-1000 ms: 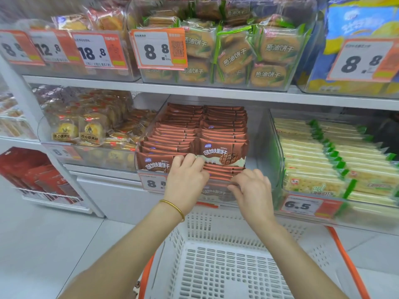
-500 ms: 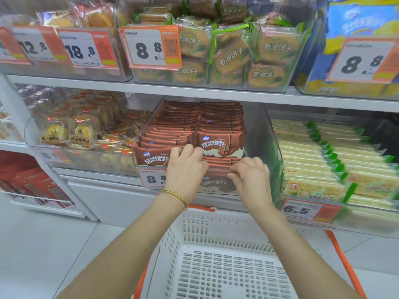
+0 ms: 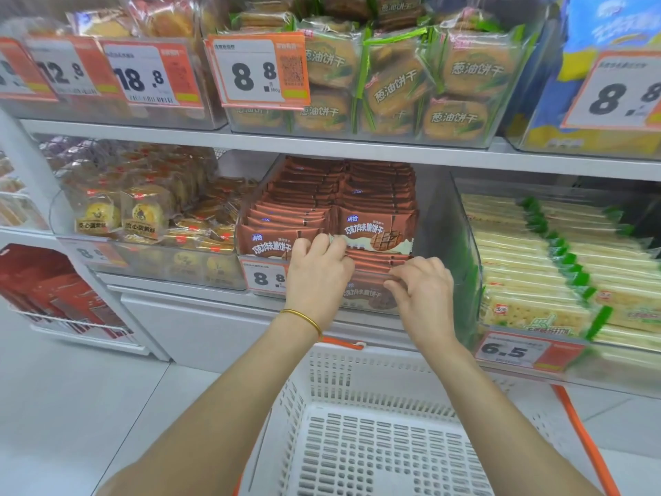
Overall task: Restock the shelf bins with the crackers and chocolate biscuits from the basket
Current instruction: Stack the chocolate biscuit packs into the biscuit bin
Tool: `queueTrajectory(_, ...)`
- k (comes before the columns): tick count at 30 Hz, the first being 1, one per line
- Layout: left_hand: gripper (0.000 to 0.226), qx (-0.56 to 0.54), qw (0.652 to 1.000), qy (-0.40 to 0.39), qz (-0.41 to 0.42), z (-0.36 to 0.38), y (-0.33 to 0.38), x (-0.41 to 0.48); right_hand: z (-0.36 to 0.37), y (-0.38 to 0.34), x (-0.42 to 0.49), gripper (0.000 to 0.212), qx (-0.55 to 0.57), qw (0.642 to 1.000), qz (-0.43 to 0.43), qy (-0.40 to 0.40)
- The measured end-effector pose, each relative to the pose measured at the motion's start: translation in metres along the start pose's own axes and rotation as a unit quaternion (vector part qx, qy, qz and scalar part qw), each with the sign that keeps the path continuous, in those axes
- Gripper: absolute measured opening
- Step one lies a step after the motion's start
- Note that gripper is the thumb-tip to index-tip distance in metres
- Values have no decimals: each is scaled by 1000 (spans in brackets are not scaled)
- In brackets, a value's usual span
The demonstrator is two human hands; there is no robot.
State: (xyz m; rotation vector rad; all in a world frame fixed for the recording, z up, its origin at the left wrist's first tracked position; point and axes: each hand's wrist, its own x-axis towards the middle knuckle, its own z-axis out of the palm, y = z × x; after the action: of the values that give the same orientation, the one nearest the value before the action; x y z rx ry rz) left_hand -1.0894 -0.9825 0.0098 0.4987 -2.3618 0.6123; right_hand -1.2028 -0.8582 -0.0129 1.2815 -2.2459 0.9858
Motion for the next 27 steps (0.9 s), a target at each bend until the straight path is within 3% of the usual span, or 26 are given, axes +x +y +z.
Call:
queueTrajectory(8,22,6,1000,-1,-5,10,3,-2,10,6,0,13,1,1000,4,-18)
queueTrajectory(13,26,19,999,-41,-7,5,5,-4,7,4,-1,9,-10,999,9,-50)
queueTrajectory(17,14,28,997,-77,-12,-6,12,-2,-8,-8,1,22,-49,993,13,-108)
queueTrajectory(19,18,4,997,-77,-31,-17,24,3,-27,-14,-7,31,-29,997,-24,-71)
queueTrajectory(22,21,-86,995,-33,-43,-43,60,16,-71,-9,-32,26,18,997,-57,49)
queueTrajectory(24,14,-148,989,5,-14,-63,95,24,-107,12,-49,19,10,995,-29,92)
queueTrajectory(27,6,-194,980,18,43,-80,145,29,-146,64,-67,18,-36,993,63,97)
